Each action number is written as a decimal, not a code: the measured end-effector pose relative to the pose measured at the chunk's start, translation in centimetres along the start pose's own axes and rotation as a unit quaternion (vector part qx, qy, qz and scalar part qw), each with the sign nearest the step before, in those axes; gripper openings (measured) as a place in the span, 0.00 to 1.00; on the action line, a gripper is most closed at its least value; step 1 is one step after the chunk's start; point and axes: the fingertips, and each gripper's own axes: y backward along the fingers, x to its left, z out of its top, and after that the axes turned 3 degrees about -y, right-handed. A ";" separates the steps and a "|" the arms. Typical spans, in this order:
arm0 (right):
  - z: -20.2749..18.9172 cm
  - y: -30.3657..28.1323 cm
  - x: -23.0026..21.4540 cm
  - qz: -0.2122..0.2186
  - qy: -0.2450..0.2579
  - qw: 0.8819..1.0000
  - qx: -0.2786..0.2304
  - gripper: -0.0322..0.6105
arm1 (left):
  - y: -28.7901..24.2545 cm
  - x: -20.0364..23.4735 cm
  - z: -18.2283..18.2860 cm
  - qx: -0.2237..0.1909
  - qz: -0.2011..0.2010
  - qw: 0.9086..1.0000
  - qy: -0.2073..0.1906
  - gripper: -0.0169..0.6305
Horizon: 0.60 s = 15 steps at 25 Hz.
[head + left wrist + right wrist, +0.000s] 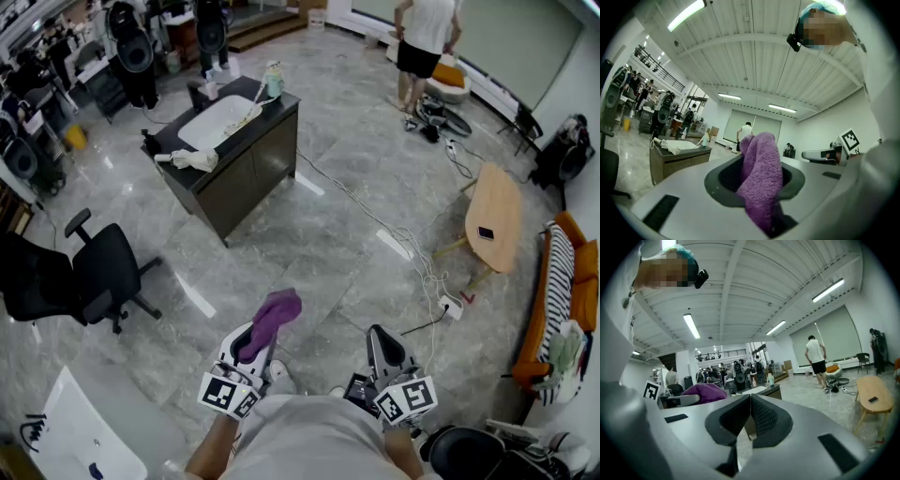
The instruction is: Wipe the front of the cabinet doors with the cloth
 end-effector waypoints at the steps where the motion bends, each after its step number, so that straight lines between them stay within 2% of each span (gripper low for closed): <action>1: -0.1 1.2 0.2 -0.007 0.008 1.000 -0.004 0.10 | 0.1 -1.1 0.0 -0.001 -0.004 1.000 0.005 0.20; 6: -1.2 8.4 -0.4 -0.017 0.027 0.999 -0.003 0.10 | 0.5 -7.9 -0.6 0.005 -0.001 1.000 0.005 0.20; 11: -3.8 15.1 -4.4 -0.007 0.015 1.000 0.022 0.09 | 1.7 -16.3 -1.3 -0.004 0.007 1.000 0.009 0.20; 15: -2.5 18.8 -6.2 -0.002 0.028 1.000 0.015 0.09 | 3.4 -20.9 -1.9 0.001 0.010 1.000 0.013 0.20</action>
